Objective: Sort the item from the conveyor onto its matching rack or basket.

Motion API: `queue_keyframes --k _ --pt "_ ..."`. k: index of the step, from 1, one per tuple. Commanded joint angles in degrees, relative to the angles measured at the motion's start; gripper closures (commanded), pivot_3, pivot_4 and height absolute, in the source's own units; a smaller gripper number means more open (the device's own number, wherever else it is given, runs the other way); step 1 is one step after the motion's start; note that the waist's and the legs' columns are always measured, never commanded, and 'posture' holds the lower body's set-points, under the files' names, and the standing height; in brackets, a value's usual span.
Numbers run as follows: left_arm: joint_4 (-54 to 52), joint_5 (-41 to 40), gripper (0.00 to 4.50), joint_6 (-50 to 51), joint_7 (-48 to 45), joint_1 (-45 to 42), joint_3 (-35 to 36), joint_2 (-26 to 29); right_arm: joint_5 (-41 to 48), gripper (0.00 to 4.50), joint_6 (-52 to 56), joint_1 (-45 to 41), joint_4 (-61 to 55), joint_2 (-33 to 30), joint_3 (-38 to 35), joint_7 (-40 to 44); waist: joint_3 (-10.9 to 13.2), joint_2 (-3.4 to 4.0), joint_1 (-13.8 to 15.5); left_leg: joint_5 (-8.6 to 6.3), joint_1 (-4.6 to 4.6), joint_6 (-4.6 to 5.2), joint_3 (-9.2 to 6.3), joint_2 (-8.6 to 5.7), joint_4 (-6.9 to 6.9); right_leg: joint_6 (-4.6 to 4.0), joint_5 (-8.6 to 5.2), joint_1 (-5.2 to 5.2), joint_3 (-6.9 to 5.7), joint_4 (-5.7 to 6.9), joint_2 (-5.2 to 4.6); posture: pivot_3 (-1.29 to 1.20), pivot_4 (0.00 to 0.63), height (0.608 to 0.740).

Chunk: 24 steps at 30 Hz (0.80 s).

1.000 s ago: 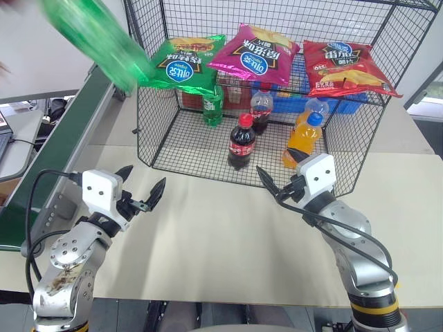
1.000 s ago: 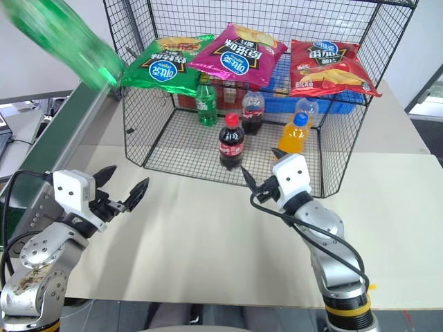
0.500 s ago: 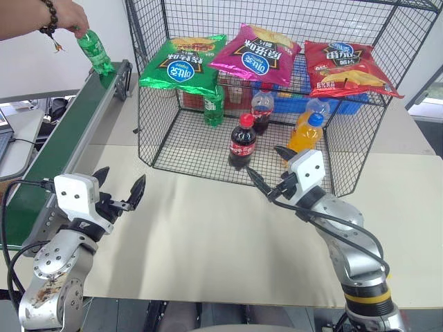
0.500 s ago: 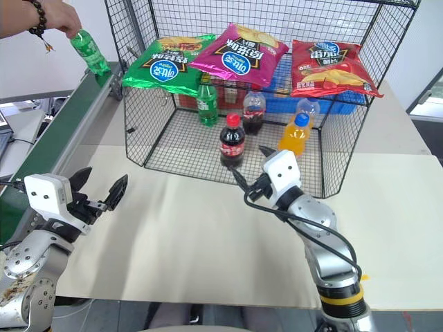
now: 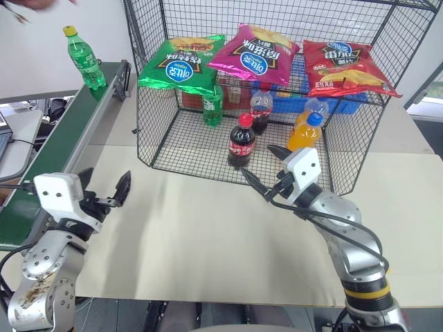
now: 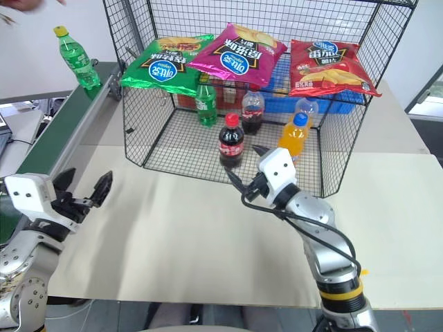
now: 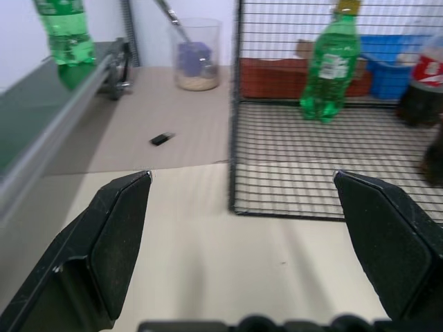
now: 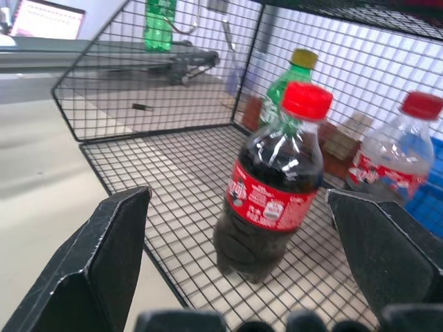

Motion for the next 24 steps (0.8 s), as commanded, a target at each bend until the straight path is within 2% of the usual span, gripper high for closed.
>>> queue_keyframes --k 1,7,9,18,24 --pt "0.28 -1.69 0.00 -0.57 1.50 -0.74 6.54 1.50 8.85 0.03 6.89 -8.86 -0.84 -0.40 -1.33 5.68 0.01 -0.01 -0.15 0.00 0.01 0.00 0.01 0.01 0.00 0.00 0.00 0.00 0.00 0.00 0.00 0.00 0.150 0.740" --pt "2.21 -5.15 0.00 -0.92 2.21 -0.76 14.75 2.56 23.51 0.03 20.03 -23.85 1.67 0.47 -2.76 11.69 0.02 -0.01 0.16 -0.04 0.01 0.06 -0.09 0.04 -0.01 -0.01 0.00 0.01 -0.12 0.02 -0.04 0.00 0.150 0.740" --pt "3.66 -5.80 0.00 -1.30 1.79 -0.64 17.01 3.46 26.39 0.03 22.00 -28.19 3.12 1.03 -2.57 13.40 0.03 -0.02 0.06 -0.04 -0.02 0.07 -0.07 0.04 0.00 -0.01 0.01 -0.04 -0.14 0.05 -0.34 0.00 0.150 0.740" --pt "10.89 -6.68 0.00 -2.38 -1.85 -0.75 21.99 8.75 29.23 0.03 21.86 -36.52 6.81 2.08 -1.12 18.32 0.03 -0.02 0.22 -0.05 0.00 0.08 -0.09 -0.02 -0.01 -0.02 0.01 -0.04 -0.32 0.07 -0.55 0.00 0.150 0.740" --pt "14.89 -7.08 0.00 -2.84 -3.99 -1.31 22.47 10.73 28.74 0.03 21.28 -38.79 7.62 1.74 -0.88 19.06 0.03 -0.02 0.02 -0.05 0.06 0.08 -0.09 0.02 -0.08 -0.02 0.01 -0.07 -0.34 0.09 -0.59 0.00 0.150 0.740"
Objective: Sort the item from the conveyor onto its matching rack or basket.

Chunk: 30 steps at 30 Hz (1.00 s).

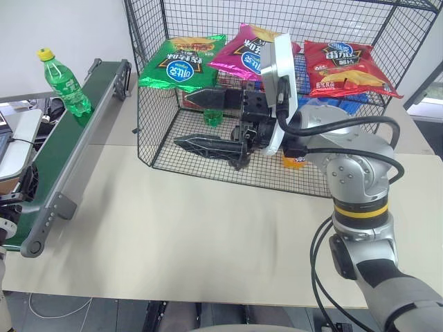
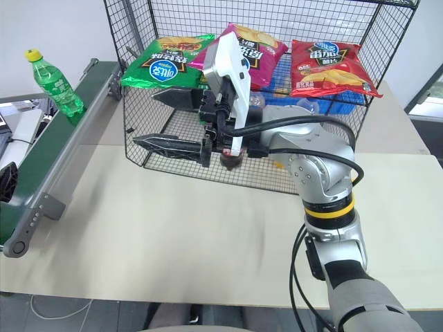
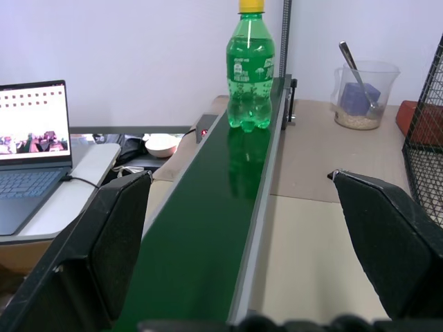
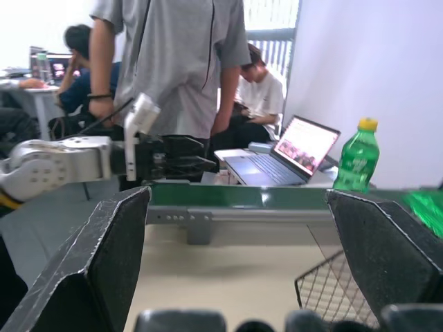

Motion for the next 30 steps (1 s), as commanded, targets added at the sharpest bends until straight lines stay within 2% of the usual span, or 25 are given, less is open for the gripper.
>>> queue_keyframes --k 1,13,30 --pt "1.38 -0.58 0.00 -1.80 -1.53 -0.50 1.68 1.79 0.47 0.03 -0.73 -1.68 -0.62 -0.16 -0.88 0.17 0.00 0.00 0.03 0.00 0.00 0.00 -0.01 0.00 0.00 0.00 0.00 0.00 0.01 0.01 -0.04 0.00 0.150 0.740" --pt "6.09 0.34 0.00 -3.35 -1.59 -2.75 0.56 2.46 0.88 0.03 0.35 -3.17 -1.58 0.48 -1.30 -3.43 0.00 0.00 0.06 0.00 -0.02 -0.01 -0.01 0.01 -0.07 -0.02 0.01 -0.09 0.00 0.01 -0.23 0.00 0.150 0.740" --pt "11.62 1.69 0.00 -4.86 -2.04 -5.91 -0.61 3.19 1.50 0.03 0.24 -3.16 -2.27 -0.76 -2.01 -3.48 0.00 -0.01 -0.02 0.00 0.01 -0.01 0.01 0.01 -0.30 -0.02 0.01 -0.12 -0.03 -0.06 -0.31 0.00 0.150 0.740"
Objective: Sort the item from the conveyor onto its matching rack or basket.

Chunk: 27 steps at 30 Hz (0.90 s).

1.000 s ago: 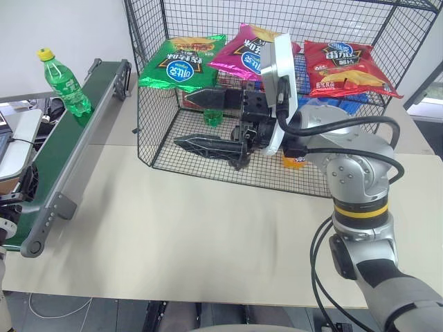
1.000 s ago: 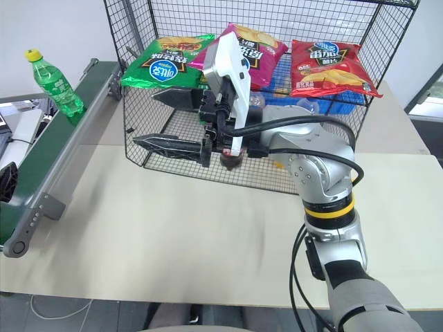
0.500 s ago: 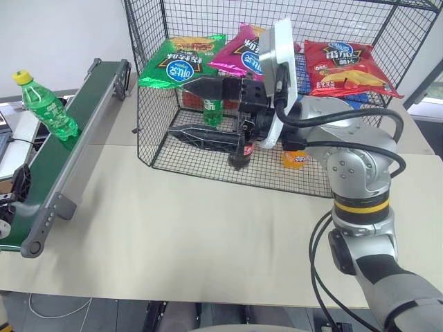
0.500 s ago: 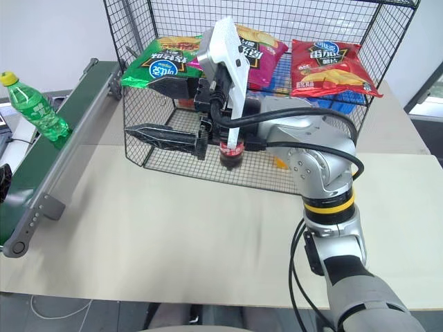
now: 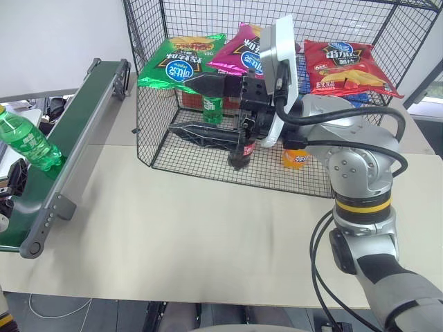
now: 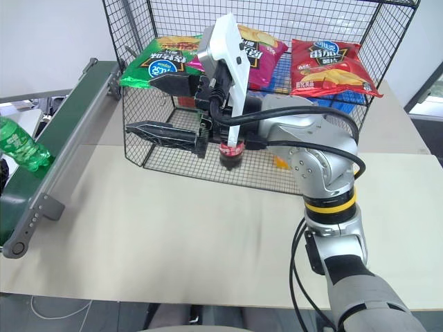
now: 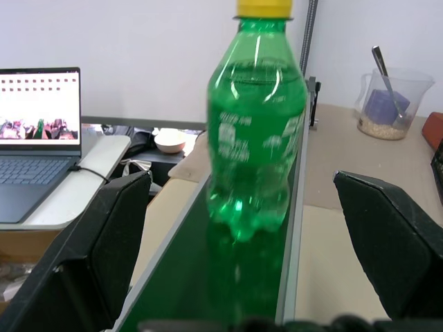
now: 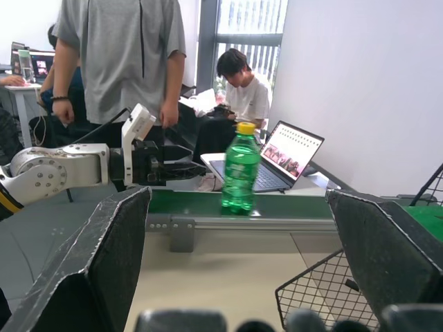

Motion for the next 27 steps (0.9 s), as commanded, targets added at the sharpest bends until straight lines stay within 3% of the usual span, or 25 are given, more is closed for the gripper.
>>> queue_keyframes --k 1,13,14,17,23,27 --pt "0.69 0.77 0.00 -1.98 -0.50 -0.28 -0.45 0.58 1.49 0.03 0.03 -1.33 -2.18 -0.43 -1.91 0.00 0.00 0.00 -0.02 0.00 0.02 0.00 0.01 0.00 -0.03 0.00 0.00 0.00 0.00 0.00 -0.01 0.00 0.150 0.740" --pt "4.46 -0.37 0.00 -2.92 0.84 -0.43 1.55 -0.22 2.01 0.03 0.55 -1.51 -2.05 -1.79 -2.42 0.64 0.01 -0.01 -0.03 0.00 0.04 0.00 0.04 -0.01 -0.10 -0.01 0.00 -0.04 -0.29 -0.03 -0.28 0.00 0.150 0.740" --pt "4.03 -0.94 0.53 -2.69 0.91 -0.21 1.70 -0.63 2.17 0.00 0.59 -1.48 -2.00 -1.93 -2.45 0.72 0.01 -0.01 -0.03 0.00 0.05 0.00 0.06 -0.02 -0.12 -0.01 0.00 -0.04 -0.41 -0.03 -0.37 0.00 0.150 0.740" --pt "2.49 -1.72 1.44 -2.49 1.22 0.60 1.80 -1.39 2.45 0.00 0.54 -1.32 -1.77 -2.38 -2.44 1.13 0.01 -0.01 0.13 0.00 0.09 0.00 0.09 -0.06 -0.16 -0.02 0.01 -0.04 -0.83 -0.04 -0.69 0.00 0.150 0.740" --pt "-2.75 -3.70 1.44 -0.80 1.61 1.59 1.63 -1.16 2.32 0.00 0.19 -1.32 -1.30 -2.67 -2.70 1.07 0.01 -0.04 0.35 0.00 0.05 0.00 0.01 -0.05 -0.17 -0.16 0.09 0.01 -1.27 -0.24 -0.85 0.00 0.150 0.740" --pt "-9.94 -7.09 1.44 4.31 -0.32 0.90 -2.15 2.56 0.75 0.00 -0.09 -1.38 -0.54 -3.25 -2.19 0.51 0.01 -0.24 0.45 0.00 -0.01 0.00 -0.05 -0.05 -0.17 -0.18 0.11 0.01 -1.33 -0.30 -0.84 0.00 0.150 0.740"
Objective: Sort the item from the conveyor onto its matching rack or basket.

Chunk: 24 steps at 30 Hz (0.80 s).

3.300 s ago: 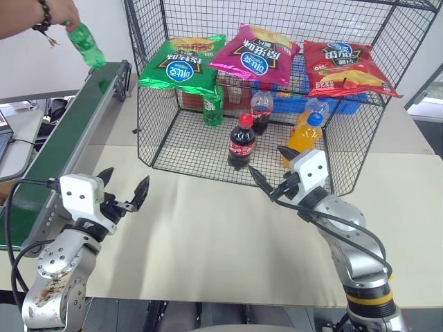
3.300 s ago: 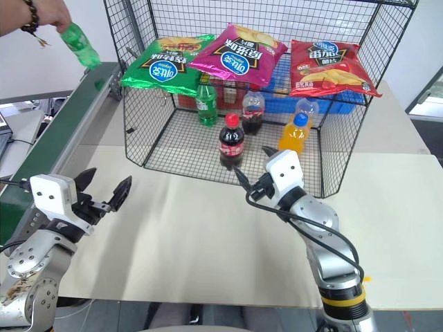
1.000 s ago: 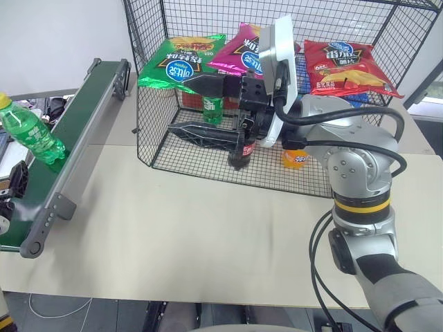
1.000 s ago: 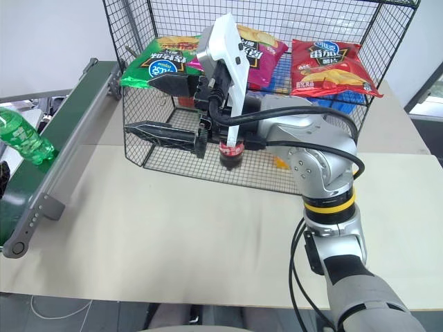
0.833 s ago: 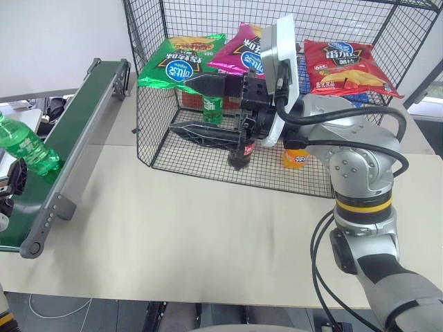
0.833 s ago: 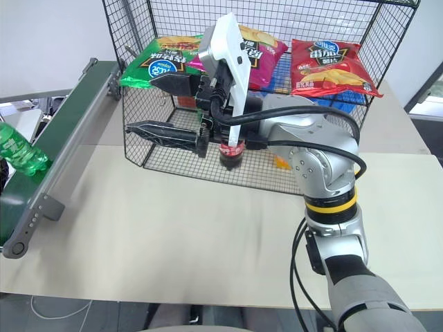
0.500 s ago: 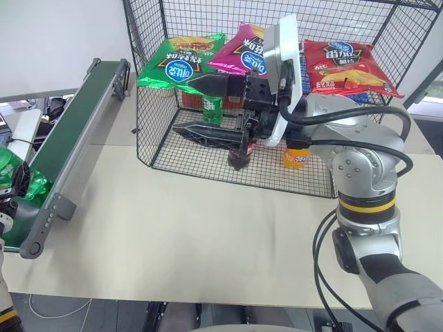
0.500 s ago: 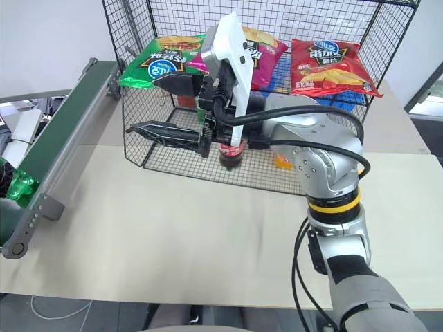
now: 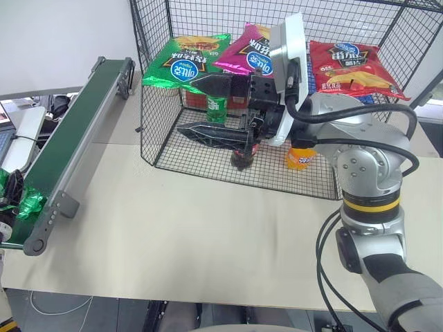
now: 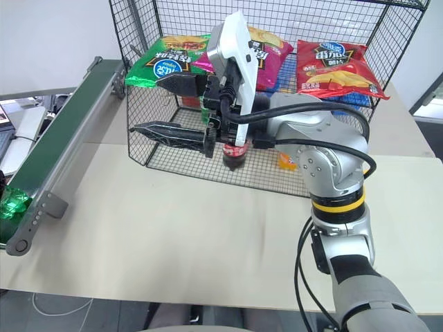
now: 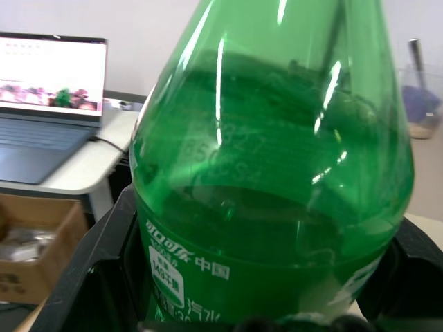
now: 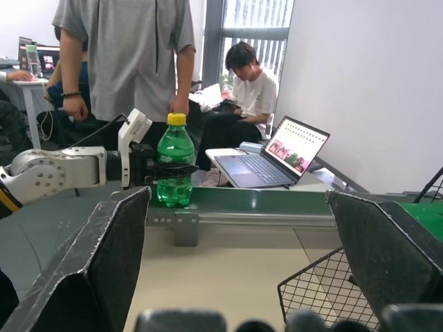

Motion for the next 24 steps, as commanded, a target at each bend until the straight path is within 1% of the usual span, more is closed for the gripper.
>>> queue_keyframes --k 1,3,5,8,9,12,14,17,20,22,24 --pt "-9.57 -3.89 1.44 3.38 -2.81 -1.78 -3.09 5.21 -1.36 0.00 -0.88 -1.28 -0.27 -1.02 -1.03 -0.50 0.00 -0.04 0.04 0.00 -0.01 0.00 -0.01 0.00 -0.01 -0.01 0.00 0.00 0.00 -0.01 0.00 0.00 0.150 0.740" --pt "-12.41 -6.09 1.44 5.88 -4.04 -3.40 -5.90 7.30 -2.61 0.00 -0.75 -0.80 -0.20 -1.71 -0.53 -0.86 0.01 -0.04 0.10 0.00 -0.02 -0.01 0.00 -0.01 -0.01 -0.07 0.04 0.01 0.00 -0.07 0.00 0.00 0.150 0.740" --pt "-14.34 -7.49 1.44 7.86 -5.53 -6.20 -10.18 9.15 -3.77 0.00 -0.31 -0.27 0.15 -2.16 -0.21 -1.55 0.01 -0.04 0.02 0.01 -0.02 -0.01 0.02 -0.01 -0.07 -0.14 0.08 0.02 0.00 -0.19 0.00 0.00 0.150 0.740" --pt "-15.72 -8.15 1.44 9.56 -6.88 -11.04 -17.01 9.88 -5.07 0.00 0.35 0.64 0.19 -2.85 0.15 -2.46 0.03 0.00 -0.11 0.01 -0.01 0.00 0.06 -0.01 -0.13 -0.19 0.11 0.05 0.02 -0.31 0.05 0.00 0.150 0.740" --pt "-15.63 -7.73 1.44 9.70 -7.36 -13.54 -20.27 9.46 -5.29 0.00 0.26 4.70 -3.13 -3.82 0.00 -3.12 0.02 0.00 -0.12 0.01 -0.01 0.00 0.10 -0.01 -0.14 -0.19 0.11 0.04 0.03 -0.31 0.08 0.00 0.150 0.740" --pt "-14.11 -5.77 1.44 9.40 -8.16 -20.28 -29.13 7.06 -6.52 0.00 -0.34 14.35 -10.74 -6.51 0.04 -4.87 0.03 0.00 0.52 0.01 -0.03 0.00 0.05 -0.02 -0.22 -0.18 0.10 0.13 -0.06 -0.41 0.19 0.00 0.150 0.740" --pt "-12.51 -4.60 1.44 9.00 -8.81 -23.33 -33.00 5.19 -7.74 0.00 -0.75 17.34 -12.91 -7.92 0.43 -5.46 0.16 0.20 0.68 0.02 -0.15 0.00 0.13 -0.08 -0.19 -0.18 0.10 0.04 -0.01 -0.40 0.21 0.00 0.150 0.740" --pt "-7.80 -0.34 1.44 6.44 -9.71 -27.12 -38.48 1.70 -9.06 0.00 -0.28 22.46 -15.92 -9.34 0.70 -7.57 0.19 0.25 0.09 0.05 -0.11 0.01 0.33 -0.15 -0.12 -0.16 0.10 -0.04 -0.01 -0.34 0.34 0.00 0.150 0.740" --pt "-2.12 4.15 1.44 2.93 -10.92 -29.75 -42.27 -1.80 -10.36 0.00 0.42 25.59 -17.93 -8.44 0.97 -11.46 0.19 0.24 -0.12 0.05 0.04 0.01 0.32 -0.09 -0.12 -0.15 0.09 0.08 0.00 -0.38 0.62 0.00 0.150 0.740" --pt "2.52 7.80 1.44 -0.80 -11.50 -31.39 -44.79 -4.70 -11.93 0.00 0.67 26.84 -18.60 -6.91 1.87 -14.70 0.19 0.24 -0.20 0.05 0.05 0.00 0.31 -0.05 -0.11 -0.15 0.09 0.08 0.10 -0.37 0.98 0.00 0.150 0.740" --pt "6.84 11.08 1.44 -4.36 -11.81 -32.80 -46.33 -6.98 -13.41 0.00 0.72 27.42 -18.72 -5.49 2.77 -17.11 0.19 0.24 -0.04 0.07 0.00 -0.03 0.31 -0.02 -0.09 -0.15 0.09 0.05 0.15 -0.35 1.06 0.00 0.150 0.740"
